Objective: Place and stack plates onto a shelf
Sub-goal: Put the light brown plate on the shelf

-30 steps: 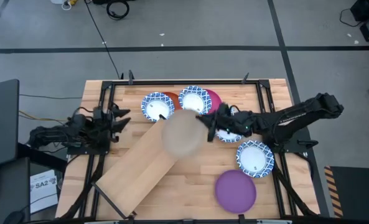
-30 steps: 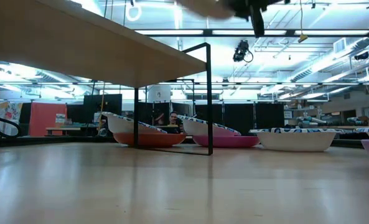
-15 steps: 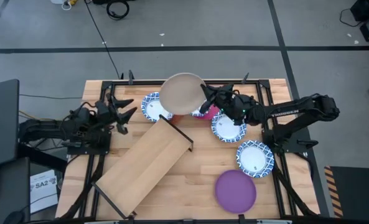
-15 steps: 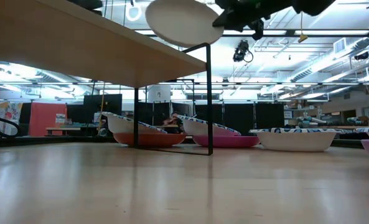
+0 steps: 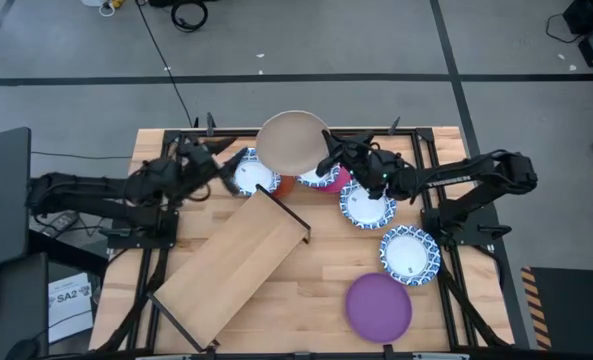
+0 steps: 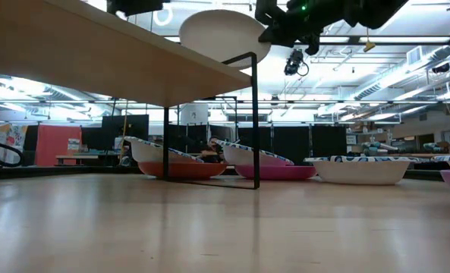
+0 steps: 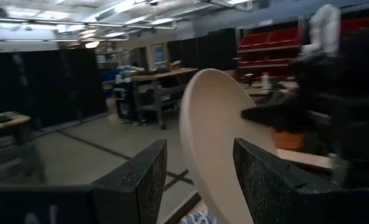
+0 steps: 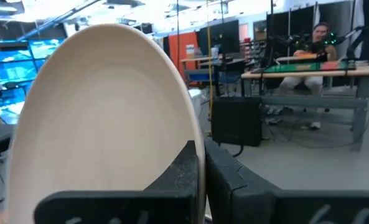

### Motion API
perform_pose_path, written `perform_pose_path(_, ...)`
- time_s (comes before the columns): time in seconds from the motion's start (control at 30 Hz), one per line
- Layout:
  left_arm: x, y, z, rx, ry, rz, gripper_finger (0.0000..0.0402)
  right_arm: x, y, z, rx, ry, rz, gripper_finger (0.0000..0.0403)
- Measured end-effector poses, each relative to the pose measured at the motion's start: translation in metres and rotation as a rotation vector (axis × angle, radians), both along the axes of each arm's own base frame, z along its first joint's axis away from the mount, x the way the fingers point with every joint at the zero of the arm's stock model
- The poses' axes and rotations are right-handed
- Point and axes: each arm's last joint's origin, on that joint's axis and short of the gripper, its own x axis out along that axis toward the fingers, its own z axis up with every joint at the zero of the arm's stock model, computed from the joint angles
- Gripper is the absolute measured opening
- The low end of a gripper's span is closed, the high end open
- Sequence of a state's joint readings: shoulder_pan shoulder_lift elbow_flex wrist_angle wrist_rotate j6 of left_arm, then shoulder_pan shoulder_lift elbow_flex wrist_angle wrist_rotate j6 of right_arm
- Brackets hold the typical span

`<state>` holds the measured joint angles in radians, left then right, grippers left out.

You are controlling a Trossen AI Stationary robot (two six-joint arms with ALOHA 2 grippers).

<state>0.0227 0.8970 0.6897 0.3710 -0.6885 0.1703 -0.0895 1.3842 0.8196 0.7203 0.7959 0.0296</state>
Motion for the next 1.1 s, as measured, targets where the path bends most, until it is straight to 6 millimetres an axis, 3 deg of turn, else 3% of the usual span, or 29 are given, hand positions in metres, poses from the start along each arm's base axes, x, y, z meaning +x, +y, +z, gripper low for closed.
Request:
perform_pose_path(0.23, 0.038, 0.004, 0.017, 0.030, 0.079, 0.150, 0.0192, 0.001, 0.000, 0.001, -0.006, -0.017, -0.003, 0.0018)
perform_pose_path(0.53, 0.079, 0.012, 0.019, 0.031, 0.166, 0.349, 0.0192, 0.000, 0.000, 0.003, -0.007, -0.039, -0.008, 0.0018)
perform_pose_path(0.8, 0.089, 0.023, 0.011, 0.017, 0.193, 0.426, 0.0184, 0.000, 0.000, 0.003, -0.007, -0.040, -0.007, 0.0018)
perform_pose_path(1.1, 0.089, 0.023, 0.011, 0.018, 0.193, 0.423, 0.0106, 0.000, 0.000, 0.003, -0.007, -0.040, -0.007, 0.0018)
